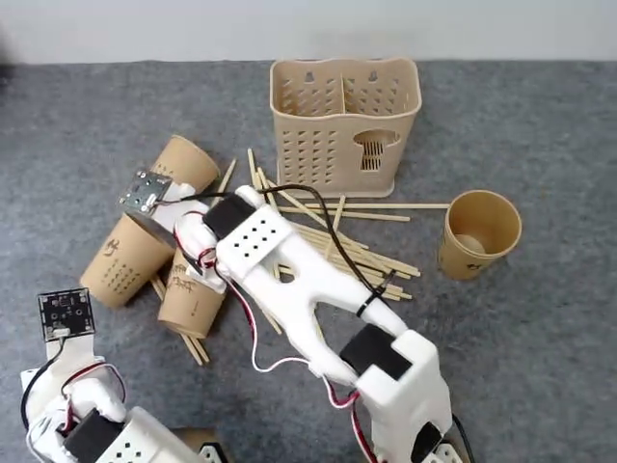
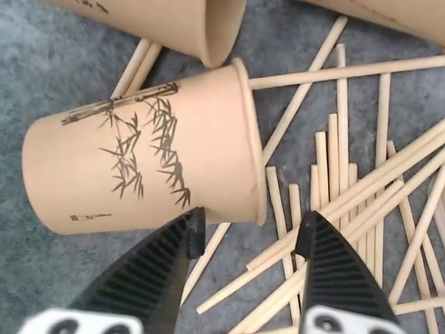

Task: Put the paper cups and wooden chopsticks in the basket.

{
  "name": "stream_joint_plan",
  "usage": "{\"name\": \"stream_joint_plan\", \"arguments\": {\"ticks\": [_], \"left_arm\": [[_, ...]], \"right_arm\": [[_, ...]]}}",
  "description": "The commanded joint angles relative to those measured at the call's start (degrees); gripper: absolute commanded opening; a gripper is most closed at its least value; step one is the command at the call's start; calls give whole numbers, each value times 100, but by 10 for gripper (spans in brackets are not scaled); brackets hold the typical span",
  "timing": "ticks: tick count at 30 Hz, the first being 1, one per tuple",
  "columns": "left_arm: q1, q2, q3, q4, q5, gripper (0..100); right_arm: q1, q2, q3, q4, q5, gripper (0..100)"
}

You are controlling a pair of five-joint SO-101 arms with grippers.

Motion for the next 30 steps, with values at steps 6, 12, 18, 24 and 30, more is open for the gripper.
{"name": "stream_joint_plan", "arguments": {"ticks": [6, 12, 18, 24, 30], "left_arm": [[35, -88, -31, 18, -44, 51], [44, -88, 57, 9, -44, 51], [44, -97, 84, -9, -44, 51], [44, -97, 92, 0, -44, 51], [44, -97, 101, 9, -44, 51]], "right_arm": [[31, 66, -536, 233, 510, 11], [110, 57, -765, 989, 589, 9], [207, -453, -905, 1464, 598, 9], [224, -1279, -897, 1930, 580, 9], [541, -1886, -897, 2273, 545, 9]]}}
